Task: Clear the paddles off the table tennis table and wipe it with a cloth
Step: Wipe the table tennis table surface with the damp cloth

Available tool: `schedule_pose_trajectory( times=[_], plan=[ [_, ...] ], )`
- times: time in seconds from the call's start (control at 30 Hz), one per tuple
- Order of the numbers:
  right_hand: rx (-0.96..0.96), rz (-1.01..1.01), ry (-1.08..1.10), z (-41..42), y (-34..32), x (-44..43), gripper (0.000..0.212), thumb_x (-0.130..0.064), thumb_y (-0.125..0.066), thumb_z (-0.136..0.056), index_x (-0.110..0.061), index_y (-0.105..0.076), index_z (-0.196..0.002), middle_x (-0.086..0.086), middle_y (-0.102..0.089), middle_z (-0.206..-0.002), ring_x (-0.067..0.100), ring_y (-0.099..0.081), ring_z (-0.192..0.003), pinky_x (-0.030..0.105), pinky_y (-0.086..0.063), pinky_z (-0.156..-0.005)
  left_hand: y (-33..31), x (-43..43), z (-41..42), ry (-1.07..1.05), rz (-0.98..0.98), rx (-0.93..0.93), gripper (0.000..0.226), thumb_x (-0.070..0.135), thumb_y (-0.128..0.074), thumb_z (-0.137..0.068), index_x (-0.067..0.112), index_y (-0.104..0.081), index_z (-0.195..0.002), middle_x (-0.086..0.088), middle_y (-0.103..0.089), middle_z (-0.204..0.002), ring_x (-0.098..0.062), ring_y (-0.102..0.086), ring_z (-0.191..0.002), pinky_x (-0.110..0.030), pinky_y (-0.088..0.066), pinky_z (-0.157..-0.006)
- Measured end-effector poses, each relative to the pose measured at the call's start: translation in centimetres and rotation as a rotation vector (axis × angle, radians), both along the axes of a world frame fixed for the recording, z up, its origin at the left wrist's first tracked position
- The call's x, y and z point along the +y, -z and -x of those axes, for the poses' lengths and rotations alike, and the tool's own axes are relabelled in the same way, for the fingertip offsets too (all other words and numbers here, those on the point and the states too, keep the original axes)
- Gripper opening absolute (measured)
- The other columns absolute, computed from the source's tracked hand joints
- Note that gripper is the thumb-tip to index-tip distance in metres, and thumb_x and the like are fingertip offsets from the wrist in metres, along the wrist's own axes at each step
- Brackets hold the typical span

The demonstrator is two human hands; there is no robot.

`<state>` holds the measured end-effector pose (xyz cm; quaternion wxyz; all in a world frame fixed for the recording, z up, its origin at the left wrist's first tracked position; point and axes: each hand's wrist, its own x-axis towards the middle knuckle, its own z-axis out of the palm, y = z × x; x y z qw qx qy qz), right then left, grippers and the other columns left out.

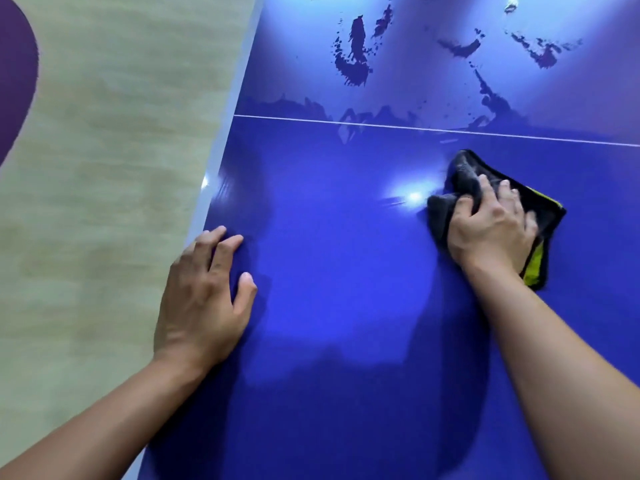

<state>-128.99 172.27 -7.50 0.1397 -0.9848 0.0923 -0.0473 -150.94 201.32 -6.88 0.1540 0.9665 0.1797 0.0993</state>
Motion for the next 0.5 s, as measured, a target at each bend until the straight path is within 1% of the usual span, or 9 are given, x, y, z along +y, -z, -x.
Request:
schedule_pose_trajectory(
  times=[0.1,0.2,0.3,0.4,0.47,0.5],
  plan=[
    [0.015,-0.006,0.038,-2.6,-0.2,2.1,0.060,-0.047,-0.033,-0.103,-0.027,-0.033,-0.159,0.007,-0.023,-0.168,0.021,-0.018,-0.156,0.048,-0.005,-0.127,-0.1,-0.1,-0.2,-0.014,0.005,0.024,0.052,0.032,-0.044,-0.090,0.008,-0.055,-0.136,-0.012,-0.048,-0.145,-0.034,-0.045,-0.135,-0.046,-0.034,-0.113],
    [0.023,0.001,-0.076,-4.5,0.0,7.1,0.062,-0.047,-0.033,-0.102,-0.026,-0.031,-0.160,0.008,-0.021,-0.169,0.022,-0.017,-0.156,0.048,-0.004,-0.127,-0.1,0.0,-0.2,-0.020,-0.020,0.045,0.050,0.029,-0.047,-0.090,0.010,-0.055,-0.136,-0.011,-0.048,-0.145,-0.033,-0.045,-0.135,-0.045,-0.036,-0.113],
    [0.020,0.014,-0.315,-4.6,0.0,15.5,0.061,-0.047,-0.034,-0.102,-0.028,-0.030,-0.160,0.005,-0.019,-0.170,0.019,-0.015,-0.156,0.047,-0.003,-0.127,-0.1,0.2,-0.2,-0.014,-0.023,0.053,0.051,0.030,-0.043,-0.091,0.009,-0.056,-0.135,-0.012,-0.050,-0.144,-0.034,-0.047,-0.134,-0.047,-0.038,-0.112],
    [0.001,0.006,-0.642,-1.5,0.1,24.4,0.061,-0.047,-0.034,-0.101,-0.033,-0.030,-0.160,0.001,-0.019,-0.170,0.015,-0.014,-0.156,0.045,-0.003,-0.127,-0.2,0.2,-0.3,-0.008,-0.014,0.059,0.051,0.031,-0.043,-0.090,0.009,-0.058,-0.134,-0.013,-0.050,-0.144,-0.034,-0.048,-0.133,-0.048,-0.040,-0.111],
    [-0.005,-0.005,-0.863,0.6,0.1,28.1,0.059,-0.048,-0.034,-0.101,-0.036,-0.030,-0.159,-0.002,-0.019,-0.170,0.013,-0.014,-0.156,0.043,-0.004,-0.127,-0.2,0.4,-0.3,-0.010,-0.008,0.059,0.052,0.031,-0.045,-0.089,0.011,-0.059,-0.134,-0.012,-0.050,-0.144,-0.034,-0.048,-0.134,-0.048,-0.040,-0.111],
    [-0.004,-0.008,-0.931,1.2,0.2,29.0,0.058,-0.047,-0.033,-0.102,-0.037,-0.031,-0.159,-0.003,-0.020,-0.170,0.012,-0.015,-0.156,0.043,-0.004,-0.127,-0.2,0.5,-0.2,-0.006,-0.001,0.057,0.051,0.032,-0.045,-0.088,0.011,-0.059,-0.134,-0.012,-0.050,-0.145,-0.033,-0.047,-0.134,-0.048,-0.040,-0.111]
  ],
)
